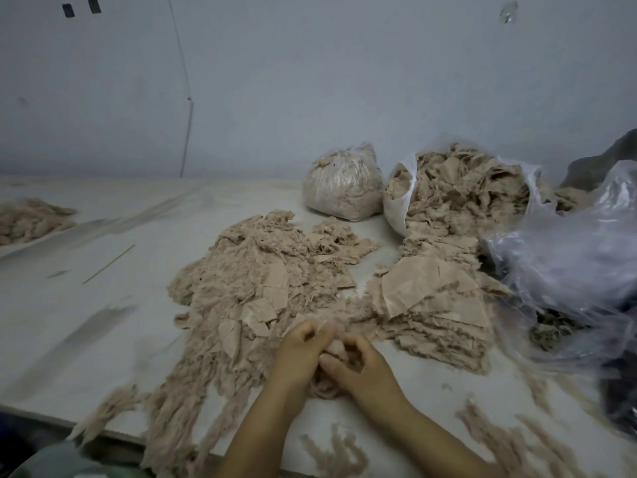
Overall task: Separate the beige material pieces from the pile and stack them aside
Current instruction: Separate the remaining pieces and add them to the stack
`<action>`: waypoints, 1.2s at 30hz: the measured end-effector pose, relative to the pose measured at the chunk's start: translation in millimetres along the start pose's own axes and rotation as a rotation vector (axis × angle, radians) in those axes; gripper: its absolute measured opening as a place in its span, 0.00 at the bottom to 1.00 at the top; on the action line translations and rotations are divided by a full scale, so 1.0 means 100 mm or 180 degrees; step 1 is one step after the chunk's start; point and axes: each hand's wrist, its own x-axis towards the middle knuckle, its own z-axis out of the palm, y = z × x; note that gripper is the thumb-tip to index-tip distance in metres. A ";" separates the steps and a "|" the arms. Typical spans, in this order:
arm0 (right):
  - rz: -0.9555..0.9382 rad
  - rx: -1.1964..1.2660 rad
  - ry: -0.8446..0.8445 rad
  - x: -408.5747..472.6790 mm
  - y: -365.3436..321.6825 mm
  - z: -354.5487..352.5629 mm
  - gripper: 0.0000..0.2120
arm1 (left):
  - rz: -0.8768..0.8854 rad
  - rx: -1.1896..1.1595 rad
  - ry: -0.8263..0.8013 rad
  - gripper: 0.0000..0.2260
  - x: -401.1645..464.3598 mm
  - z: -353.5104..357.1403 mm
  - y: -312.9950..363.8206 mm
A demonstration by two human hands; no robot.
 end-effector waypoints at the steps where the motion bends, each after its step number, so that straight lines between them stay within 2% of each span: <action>1: 0.0078 0.0169 0.0091 0.01 0.01 -0.01 0.15 | -0.0217 -0.0353 -0.0182 0.17 -0.02 -0.01 0.03; 2: 0.0107 0.0385 0.0253 0.03 0.00 -0.02 0.13 | -0.0354 -0.0588 -0.0304 0.20 -0.04 -0.03 0.05; 4: 0.0190 0.0951 0.0539 0.06 -0.03 -0.03 0.08 | -0.0322 -0.0438 -0.0267 0.22 -0.05 -0.05 0.08; 7: 0.0403 0.1858 0.0661 0.12 -0.09 -0.05 0.13 | 0.0254 0.0309 0.0146 0.14 -0.02 -0.07 0.08; 9: 0.0524 0.2048 0.0379 0.14 -0.15 -0.07 0.13 | 0.0426 0.0511 -0.0298 0.25 0.00 -0.08 0.14; 10: 0.0518 0.1840 0.0225 0.15 -0.18 -0.11 0.14 | 0.0378 0.0643 -0.0523 0.29 0.03 -0.05 0.17; 11: 0.0472 0.1527 0.0168 0.16 -0.21 -0.13 0.18 | 0.0341 0.0765 -0.0638 0.29 0.05 -0.01 0.20; 13: 0.0347 0.1187 0.0179 0.17 -0.24 -0.18 0.23 | 0.0344 0.0780 -0.0579 0.18 0.13 0.06 0.22; 15: 0.0291 0.1061 0.0209 0.19 -0.24 -0.23 0.24 | 0.0430 0.0713 -0.0299 0.04 0.19 0.14 0.22; 17: 0.0247 0.0908 0.0063 0.19 -0.24 -0.28 0.22 | 0.0308 0.0530 -0.0005 0.08 0.25 0.19 0.18; 19: 0.0294 0.1108 -0.0078 0.20 -0.22 -0.32 0.19 | 0.0173 0.0444 0.0159 0.12 0.29 0.21 0.16; 22: 0.0431 0.1515 -0.0186 0.25 -0.20 -0.39 0.05 | 0.0042 0.0498 0.0268 0.14 0.35 0.21 0.14; 24: 0.0510 0.1462 -0.0257 0.28 -0.22 -0.42 0.07 | -0.0089 0.0300 0.0285 0.14 0.38 0.22 0.12; 27: 0.0455 0.1239 -0.0317 0.31 -0.25 -0.43 0.12 | -0.0332 -0.0371 0.0254 0.15 0.39 0.24 0.13; 29: 0.0316 0.1044 -0.0203 0.31 -0.25 -0.43 0.06 | -0.0329 -0.0709 -0.0174 0.21 0.39 0.22 0.12; 31: 0.0210 0.0862 -0.0108 0.32 -0.24 -0.40 0.08 | -0.0147 -0.0287 -0.0532 0.26 0.37 0.18 0.11; 33: 0.0229 0.0768 -0.0057 0.34 -0.24 -0.36 0.09 | 0.0243 0.0599 -0.0720 0.32 0.36 0.16 0.09; 34: 0.0237 0.0775 -0.0033 0.35 -0.25 -0.35 0.09 | 0.0453 0.0901 -0.0687 0.29 0.38 0.15 0.05; 36: 0.0212 0.0762 0.0068 0.37 -0.25 -0.33 0.10 | 0.0646 0.0813 -0.0366 0.11 0.41 0.14 0.04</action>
